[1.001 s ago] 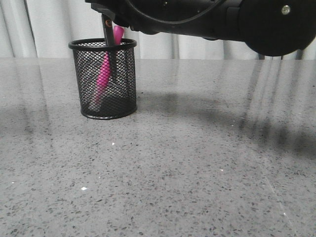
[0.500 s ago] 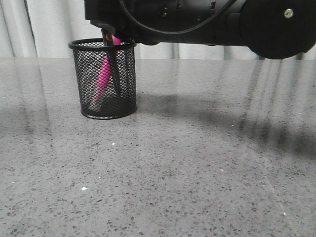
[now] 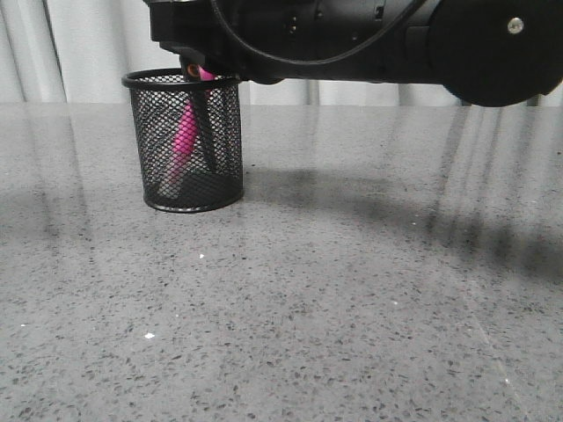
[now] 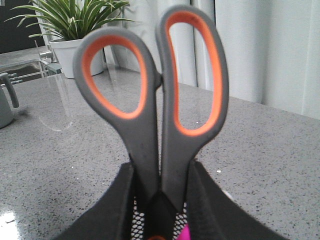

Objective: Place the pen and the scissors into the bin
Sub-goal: 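Lower the scissors blades into the mesh cup and open the right gripper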

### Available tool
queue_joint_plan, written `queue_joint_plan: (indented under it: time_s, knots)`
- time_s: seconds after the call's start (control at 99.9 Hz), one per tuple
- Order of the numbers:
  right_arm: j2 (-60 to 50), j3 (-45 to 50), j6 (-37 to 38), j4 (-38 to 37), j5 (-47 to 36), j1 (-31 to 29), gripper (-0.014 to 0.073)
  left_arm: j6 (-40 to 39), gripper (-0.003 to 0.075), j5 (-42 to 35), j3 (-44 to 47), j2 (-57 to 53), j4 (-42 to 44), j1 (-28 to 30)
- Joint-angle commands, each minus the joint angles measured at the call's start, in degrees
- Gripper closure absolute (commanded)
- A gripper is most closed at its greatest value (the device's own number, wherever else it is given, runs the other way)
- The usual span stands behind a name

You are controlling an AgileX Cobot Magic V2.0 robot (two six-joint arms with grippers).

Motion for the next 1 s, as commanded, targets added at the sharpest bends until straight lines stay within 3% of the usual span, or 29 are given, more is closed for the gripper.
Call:
queue_joint_plan:
  time_s: [0.0,0.13,0.44,0.991]
  knots:
    - [-2.48,-1.41,-0.40,0.15,-4.55,-0.05,0.0669,-0.38,0.0334,-2.88,-1.66,-0.90,-2.26,0.06]
    - [-2.48,-1.41,-0.40,0.15,-4.46,-0.05,0.0633,-0.38,0.0334,-2.88,-1.66,-0.90,-2.26,0.06]
    - [-2.48,-1.41,-0.40,0.15,-3.99,-0.05,0.0367,-0.38,0.0334,-2.88,-1.66,-0.90,-2.26,0.06]
    - [-2.60,-1.41,-0.40,0.15,-10.76,-0.16,0.0360,-0.38,0.0334,-2.98,-1.66,-0.90,-2.26,0.06]
